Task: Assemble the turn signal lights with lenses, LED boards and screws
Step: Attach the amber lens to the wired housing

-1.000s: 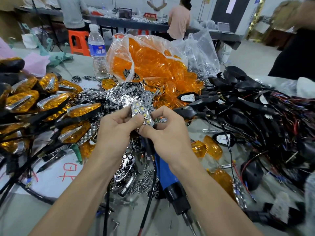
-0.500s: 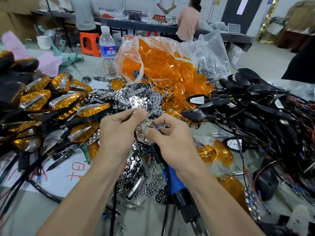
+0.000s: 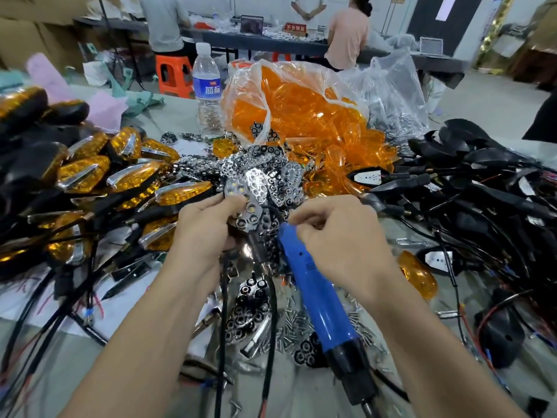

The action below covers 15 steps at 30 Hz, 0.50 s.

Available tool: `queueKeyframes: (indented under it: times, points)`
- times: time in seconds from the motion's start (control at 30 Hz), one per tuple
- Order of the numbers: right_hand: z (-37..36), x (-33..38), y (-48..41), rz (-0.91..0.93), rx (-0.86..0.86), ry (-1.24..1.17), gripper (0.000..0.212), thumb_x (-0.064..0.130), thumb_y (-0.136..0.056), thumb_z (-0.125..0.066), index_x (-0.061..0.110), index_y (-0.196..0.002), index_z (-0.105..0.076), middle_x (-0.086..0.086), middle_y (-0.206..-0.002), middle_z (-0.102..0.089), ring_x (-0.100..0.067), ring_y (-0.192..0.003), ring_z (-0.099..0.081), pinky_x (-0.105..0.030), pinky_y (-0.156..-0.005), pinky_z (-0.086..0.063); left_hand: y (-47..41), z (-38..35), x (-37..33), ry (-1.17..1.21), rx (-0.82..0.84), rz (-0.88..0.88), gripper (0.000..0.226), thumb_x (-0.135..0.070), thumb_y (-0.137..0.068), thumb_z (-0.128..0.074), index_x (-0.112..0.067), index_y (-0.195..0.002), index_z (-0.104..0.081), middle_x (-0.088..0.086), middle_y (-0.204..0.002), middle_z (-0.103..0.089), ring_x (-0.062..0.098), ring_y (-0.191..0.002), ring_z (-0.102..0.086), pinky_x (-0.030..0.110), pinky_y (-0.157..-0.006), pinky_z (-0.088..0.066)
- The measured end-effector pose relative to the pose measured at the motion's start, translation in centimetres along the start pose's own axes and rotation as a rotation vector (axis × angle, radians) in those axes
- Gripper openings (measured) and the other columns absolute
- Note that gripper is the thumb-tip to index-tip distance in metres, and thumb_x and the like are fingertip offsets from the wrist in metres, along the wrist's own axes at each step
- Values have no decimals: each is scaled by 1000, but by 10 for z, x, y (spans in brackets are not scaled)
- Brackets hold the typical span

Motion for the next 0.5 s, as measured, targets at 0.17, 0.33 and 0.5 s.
queueKeyframes:
  times: [0.17, 0.33, 0.5]
  points:
    - [17, -22, 0, -142, 80, 172, 45, -8, -91, -57, 27, -107, -78, 7, -103, -76, -9, -85, -70, -29, -76, -60, 4, -5, 2, -15, 92, 41, 11, -20, -90, -76, -19, -82, -83, -5, -72, -74, 9, -52, -65, 22, -45, -51]
    - [45, -55, 13, -241, 158, 342, 70, -14, -81, -51, 37, -126, -70, 14, -124, -66, -7, -81, -63, -16, -59, -47, 15, -19, 6, -29, 161, 23, 18, -18, -85, -78, -26, -71, -82, -7, -62, -71, 8, -45, -64, 18, -38, -44]
    - [64, -80, 29, -313, 284, 513, 79, -9, -78, -46, 45, -134, -62, 3, -100, -63, -8, -58, -56, -21, -42, -42, 22, -27, 9, -32, 196, -4, 15, -19, -83, -79, -26, -70, -82, -5, -66, -74, 10, -51, -67, 29, -54, -51]
Point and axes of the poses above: each hand's wrist, its own y-axis away from the middle knuckle, its own z-axis out of the back of the hand, x = y × z, the point moved 1 cm from there along -y, towards the middle knuckle
